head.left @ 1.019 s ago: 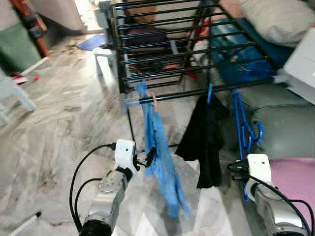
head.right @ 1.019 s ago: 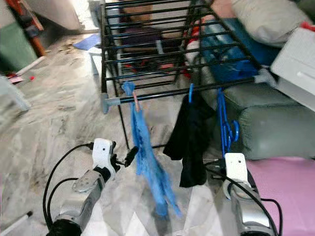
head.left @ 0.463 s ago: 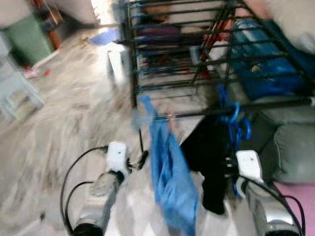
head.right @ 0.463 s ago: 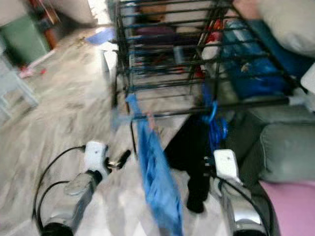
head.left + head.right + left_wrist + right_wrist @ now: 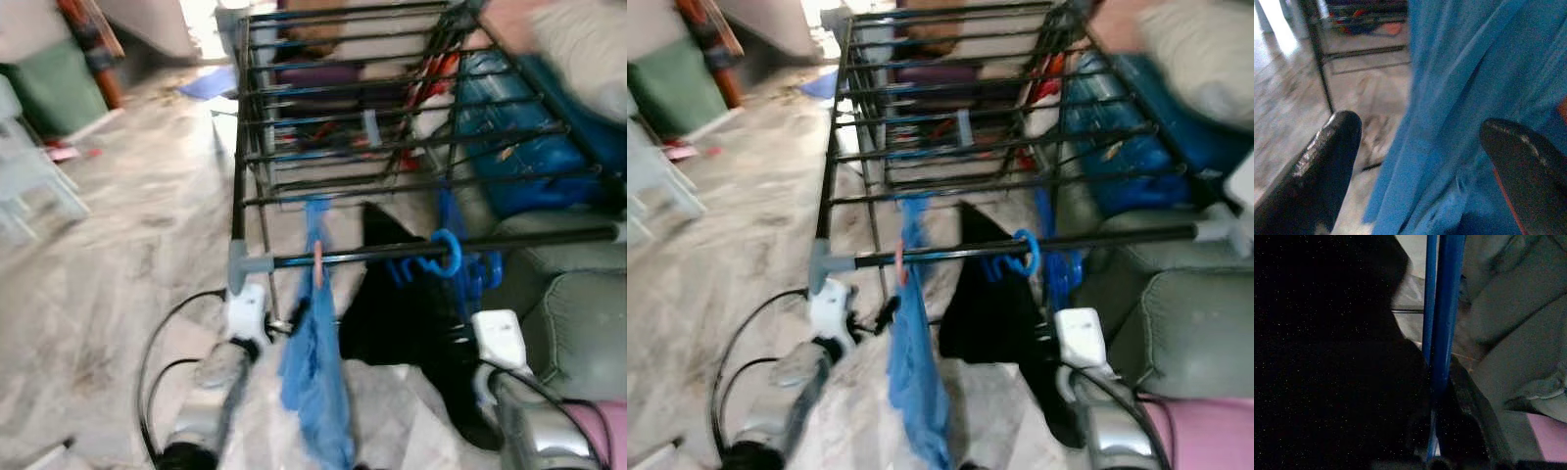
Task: Hang hanger
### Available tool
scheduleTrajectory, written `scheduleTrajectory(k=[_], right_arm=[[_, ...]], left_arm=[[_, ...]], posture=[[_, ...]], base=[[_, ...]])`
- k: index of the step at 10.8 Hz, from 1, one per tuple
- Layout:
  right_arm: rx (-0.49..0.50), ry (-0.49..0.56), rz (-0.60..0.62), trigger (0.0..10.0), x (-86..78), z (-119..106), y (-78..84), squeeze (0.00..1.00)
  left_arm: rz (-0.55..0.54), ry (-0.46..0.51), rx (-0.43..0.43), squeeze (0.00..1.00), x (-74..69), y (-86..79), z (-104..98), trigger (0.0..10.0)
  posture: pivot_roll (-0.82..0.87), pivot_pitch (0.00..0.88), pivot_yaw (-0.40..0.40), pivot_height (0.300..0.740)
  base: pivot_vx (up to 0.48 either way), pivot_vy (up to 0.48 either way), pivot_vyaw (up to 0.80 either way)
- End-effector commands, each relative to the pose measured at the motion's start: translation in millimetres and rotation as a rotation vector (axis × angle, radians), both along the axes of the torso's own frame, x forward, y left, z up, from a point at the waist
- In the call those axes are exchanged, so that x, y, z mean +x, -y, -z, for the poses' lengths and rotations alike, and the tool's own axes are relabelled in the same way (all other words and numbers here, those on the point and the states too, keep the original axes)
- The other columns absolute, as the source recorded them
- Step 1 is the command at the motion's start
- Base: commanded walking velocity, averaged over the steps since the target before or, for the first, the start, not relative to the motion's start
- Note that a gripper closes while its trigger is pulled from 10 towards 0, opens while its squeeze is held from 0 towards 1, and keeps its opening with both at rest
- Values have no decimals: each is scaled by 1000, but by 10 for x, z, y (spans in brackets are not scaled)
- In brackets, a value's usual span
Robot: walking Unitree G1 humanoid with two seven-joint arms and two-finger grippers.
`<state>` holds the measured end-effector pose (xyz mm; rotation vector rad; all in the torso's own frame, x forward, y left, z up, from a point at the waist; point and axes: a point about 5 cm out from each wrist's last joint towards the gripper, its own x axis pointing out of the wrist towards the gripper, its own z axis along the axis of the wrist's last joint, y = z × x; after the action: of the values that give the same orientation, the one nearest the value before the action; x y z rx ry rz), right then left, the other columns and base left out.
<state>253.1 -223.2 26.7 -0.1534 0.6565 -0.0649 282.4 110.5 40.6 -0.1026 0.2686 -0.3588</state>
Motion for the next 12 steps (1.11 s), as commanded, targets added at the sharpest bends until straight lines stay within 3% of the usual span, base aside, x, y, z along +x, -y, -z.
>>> scheduleTrajectory(k=[1, 7, 9, 12], right_arm=[[-22, 30, 18, 10000, -6, -49, 42, 0], [-39, 179, 178, 10000, -356, -163, 243, 0], [-59, 261, 209, 10000, -342, -276, 294, 0], [-27, 288, 215, 10000, -260, -351, 318, 0]], left_arm=[[-4, 8, -1, 0, 18, 13, -28, 10000], [12, 11, -15, 0, 41, 41, -44, 10000], [12, 7, -12, 0, 44, 40, -36, 10000], [10, 3, -8, 0, 42, 26, -32, 10000]], posture=[[-156, 56, 57, 740], [-174, 57, 65, 740], [-177, 55, 65, 740], [-173, 54, 68, 740]], base=[[0, 0, 0], [0, 0, 0], [0, 0, 0], [0, 0, 0]])
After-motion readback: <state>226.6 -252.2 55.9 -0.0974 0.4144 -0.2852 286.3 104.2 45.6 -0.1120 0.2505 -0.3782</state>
